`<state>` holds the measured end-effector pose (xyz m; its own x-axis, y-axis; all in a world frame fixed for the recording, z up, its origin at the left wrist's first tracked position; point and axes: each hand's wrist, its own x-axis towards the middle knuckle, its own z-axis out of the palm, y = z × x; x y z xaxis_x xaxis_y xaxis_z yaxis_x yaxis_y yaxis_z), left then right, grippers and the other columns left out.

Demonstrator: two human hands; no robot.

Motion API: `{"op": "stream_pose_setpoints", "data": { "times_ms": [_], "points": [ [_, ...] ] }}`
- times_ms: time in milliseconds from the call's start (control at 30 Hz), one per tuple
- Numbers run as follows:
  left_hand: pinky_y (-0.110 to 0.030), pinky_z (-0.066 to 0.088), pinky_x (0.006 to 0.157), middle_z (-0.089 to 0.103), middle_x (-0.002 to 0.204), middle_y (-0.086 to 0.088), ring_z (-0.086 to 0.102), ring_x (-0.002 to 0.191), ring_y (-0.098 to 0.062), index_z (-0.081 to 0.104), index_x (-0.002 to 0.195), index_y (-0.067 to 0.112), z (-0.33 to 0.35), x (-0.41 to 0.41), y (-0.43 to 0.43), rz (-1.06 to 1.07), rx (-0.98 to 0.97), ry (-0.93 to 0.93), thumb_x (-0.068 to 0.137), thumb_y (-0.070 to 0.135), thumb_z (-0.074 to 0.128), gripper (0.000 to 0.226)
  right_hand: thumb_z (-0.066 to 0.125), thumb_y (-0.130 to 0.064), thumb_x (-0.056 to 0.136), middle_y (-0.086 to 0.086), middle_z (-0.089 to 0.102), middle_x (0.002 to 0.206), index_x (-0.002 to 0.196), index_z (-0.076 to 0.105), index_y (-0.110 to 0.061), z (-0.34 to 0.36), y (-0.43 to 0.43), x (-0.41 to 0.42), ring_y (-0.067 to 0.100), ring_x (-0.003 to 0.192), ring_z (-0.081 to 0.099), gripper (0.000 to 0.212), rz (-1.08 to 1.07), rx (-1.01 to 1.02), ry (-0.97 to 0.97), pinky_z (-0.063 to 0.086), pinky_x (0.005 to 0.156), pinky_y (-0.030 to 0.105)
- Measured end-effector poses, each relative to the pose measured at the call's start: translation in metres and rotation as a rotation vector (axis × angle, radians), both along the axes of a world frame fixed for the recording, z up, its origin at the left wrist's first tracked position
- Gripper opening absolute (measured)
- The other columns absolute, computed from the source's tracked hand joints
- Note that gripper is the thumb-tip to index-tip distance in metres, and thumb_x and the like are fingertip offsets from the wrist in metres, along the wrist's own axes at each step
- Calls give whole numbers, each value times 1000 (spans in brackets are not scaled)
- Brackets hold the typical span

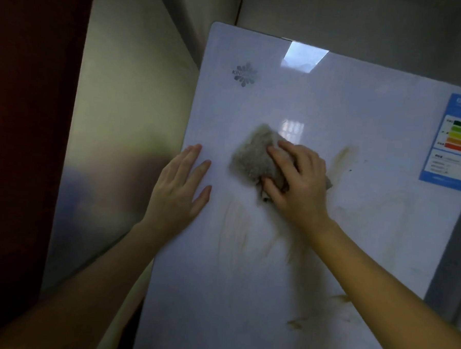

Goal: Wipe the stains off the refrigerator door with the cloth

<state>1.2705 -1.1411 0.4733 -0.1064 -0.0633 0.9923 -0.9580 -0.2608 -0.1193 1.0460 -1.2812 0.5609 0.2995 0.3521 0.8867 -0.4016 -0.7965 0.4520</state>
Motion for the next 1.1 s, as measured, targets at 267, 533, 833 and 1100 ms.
{"op": "stream_pose_setpoints", "data": {
  "times_ms": [267,533,833,1100],
  "points": [
    [-47,38,116,43,156,-22,43,144,-38,58,137,3,-1,-2,-1,-16,-3,15,100,30,56,46,75,-33,88,12,64,133,131,68,-14,-12,-10,-15,34,117,60,47,-17,-70,103,48,96,45],
    [-47,37,117,42,156,-21,42,144,-37,57,138,4,-1,-5,-2,-28,-2,36,100,29,55,46,74,-30,89,13,66,131,131,68,-14,-17,-9,-8,35,115,62,45,-23,-192,233,48,95,44],
    [-48,36,117,42,157,-21,40,145,-38,56,138,4,0,-10,-1,-37,11,76,101,31,53,46,74,-31,85,15,61,133,137,63,-13,15,-6,-9,34,118,55,56,-7,13,-5,43,99,43],
    [-51,35,114,45,155,-21,44,140,-38,59,136,6,17,-26,-4,20,9,-9,98,34,56,47,72,-32,88,13,62,133,135,64,-15,25,-38,-70,34,118,57,51,-57,2,-44,47,97,45]
  ]
}}
